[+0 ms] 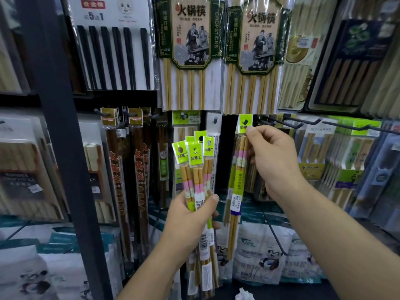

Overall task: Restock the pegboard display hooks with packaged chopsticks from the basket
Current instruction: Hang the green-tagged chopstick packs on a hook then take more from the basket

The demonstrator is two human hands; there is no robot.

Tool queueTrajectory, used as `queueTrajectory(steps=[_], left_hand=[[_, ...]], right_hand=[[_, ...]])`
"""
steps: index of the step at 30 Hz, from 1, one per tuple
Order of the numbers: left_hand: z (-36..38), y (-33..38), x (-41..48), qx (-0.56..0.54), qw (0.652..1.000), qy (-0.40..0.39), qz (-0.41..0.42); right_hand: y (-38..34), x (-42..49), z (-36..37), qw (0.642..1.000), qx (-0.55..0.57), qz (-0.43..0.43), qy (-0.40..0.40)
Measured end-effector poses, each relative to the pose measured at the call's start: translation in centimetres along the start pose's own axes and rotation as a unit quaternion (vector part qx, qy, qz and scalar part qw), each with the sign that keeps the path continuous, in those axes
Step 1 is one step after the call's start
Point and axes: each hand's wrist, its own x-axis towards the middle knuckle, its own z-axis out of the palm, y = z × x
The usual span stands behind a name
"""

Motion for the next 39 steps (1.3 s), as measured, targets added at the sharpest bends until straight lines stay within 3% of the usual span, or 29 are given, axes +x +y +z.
queueTrajectory(steps=[9,20,26,31,39], left_hand=[[0.2,-0.5,0.2,-0.01,1.0,-0.014,0.002],[0.4,-0.5,0.2,-0.024,0.999,-0.032,0.031],[1.1,0.0,-0.1,-0.016,0.998,-0.044,0.034],[1.2,0.2,-0.4,-0.002,0.998,-0.051,0.04],[1.3,0.2,-0.5,0.039,0.994,-0.053,0.084]], right_hand=[[0.2,0.8,-0.1,1.0,0.004,0.005,0.012],[2.2,-0.3,-1.1,0.995,-0.089,-0.012,0.045],[1.7,-3.4,0.0,0.987,-0.064,-0.02,-0.145],[1.9,-3.6,0.4,0.993,-0.041,0.008,-0.114],[2.3,-4.4,0.6,0.989,-0.042,0.033,-0.139]])
